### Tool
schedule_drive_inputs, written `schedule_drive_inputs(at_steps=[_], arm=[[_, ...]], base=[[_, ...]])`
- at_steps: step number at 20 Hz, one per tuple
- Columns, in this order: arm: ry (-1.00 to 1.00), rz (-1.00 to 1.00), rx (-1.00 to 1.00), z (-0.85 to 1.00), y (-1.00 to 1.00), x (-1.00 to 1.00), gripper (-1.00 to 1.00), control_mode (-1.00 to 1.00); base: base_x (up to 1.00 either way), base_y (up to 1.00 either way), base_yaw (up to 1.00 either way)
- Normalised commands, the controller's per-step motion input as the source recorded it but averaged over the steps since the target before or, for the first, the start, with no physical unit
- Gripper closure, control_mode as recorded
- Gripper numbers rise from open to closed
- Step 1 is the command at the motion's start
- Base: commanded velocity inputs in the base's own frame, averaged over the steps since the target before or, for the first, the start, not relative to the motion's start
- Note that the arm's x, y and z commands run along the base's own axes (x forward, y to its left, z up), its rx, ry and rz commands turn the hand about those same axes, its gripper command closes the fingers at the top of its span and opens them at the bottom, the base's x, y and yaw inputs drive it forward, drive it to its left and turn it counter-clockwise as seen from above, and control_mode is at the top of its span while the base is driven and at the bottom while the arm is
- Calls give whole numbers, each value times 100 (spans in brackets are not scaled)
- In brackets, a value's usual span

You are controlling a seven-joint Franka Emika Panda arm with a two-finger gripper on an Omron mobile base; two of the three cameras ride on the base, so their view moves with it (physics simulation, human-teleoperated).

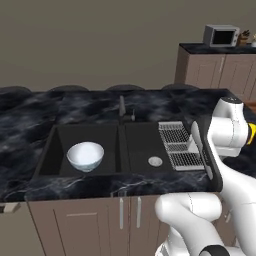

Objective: Place the bowl in the left basin and the cup in the right basin of the sink.

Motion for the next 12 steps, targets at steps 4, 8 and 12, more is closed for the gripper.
schedule_drive_inputs(at_steps=[4,8,12], arm=[[0,0,0,0,0,0,-100,100],[0,0,0,0,0,0,-100,100],[0,0,0,0,0,0,-100,100]], base=[[34,-25,0],[29,-20,1],[4,-13,3]])
